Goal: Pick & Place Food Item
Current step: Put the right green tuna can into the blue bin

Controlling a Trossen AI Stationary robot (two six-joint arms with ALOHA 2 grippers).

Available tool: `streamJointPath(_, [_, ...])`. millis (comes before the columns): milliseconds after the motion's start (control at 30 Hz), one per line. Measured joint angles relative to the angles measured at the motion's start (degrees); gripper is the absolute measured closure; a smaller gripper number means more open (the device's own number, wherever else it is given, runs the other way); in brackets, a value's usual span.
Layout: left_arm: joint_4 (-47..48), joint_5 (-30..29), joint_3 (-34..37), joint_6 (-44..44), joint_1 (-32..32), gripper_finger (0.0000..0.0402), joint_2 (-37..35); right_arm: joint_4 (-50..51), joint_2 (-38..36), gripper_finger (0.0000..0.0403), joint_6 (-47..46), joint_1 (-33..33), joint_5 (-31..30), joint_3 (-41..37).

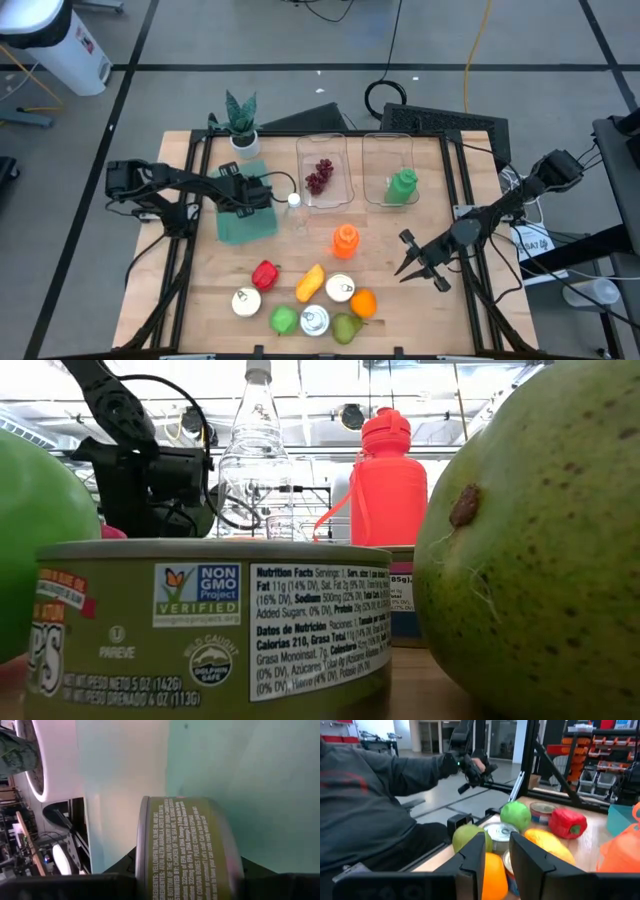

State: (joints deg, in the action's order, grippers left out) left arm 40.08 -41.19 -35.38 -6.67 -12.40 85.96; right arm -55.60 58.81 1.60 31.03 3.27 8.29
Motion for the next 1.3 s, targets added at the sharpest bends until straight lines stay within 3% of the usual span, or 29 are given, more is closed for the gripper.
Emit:
streamJointPath(400, [-0.75,-6.33,0.02,-1.10,-0.86,0.0273,1.19,1.23,0.00,0.0328,0.47,0.02,-0.13,0.00])
streamJointPath(500, [-0.74,-1.33,0.01,0.38,-1.51,0.0273,1.19,1.49,0.00,0.0328,0.38,0.02,-0.13,0.00])
streamJointPath(633, [-0.59,1.04,-0.11,-0.21,-1.77,0.0272,1.10,2.08,0.02,0.0328,0.18,0.02,-0.13,0.02])
streamJointPath(867, [-0.65,9.91,-0.53,-1.34,-1.73,0.0186,1.06,2.16,0.02,0.0328,0.16,0.04,-0.15,0.02])
streamJointPath(1000, [0.13,14.06,-2.23,-1.22,-1.84,0.0156,1.08,2.30,0.02,0.0328,-0.03,0.04,-0.15,0.02])
streamJointPath(1167, [0.80,19.24,-5.33,-1.03,-1.79,0.0145,1.19,2.29,0.02,0.0328,-0.08,0.04,-0.13,0.04])
streamJointPath(1300, [2.04,20.03,-7.55,-0.55,-1.73,0.0149,1.19,2.32,0.02,0.0328,-0.09,0.04,-0.13,0.07])
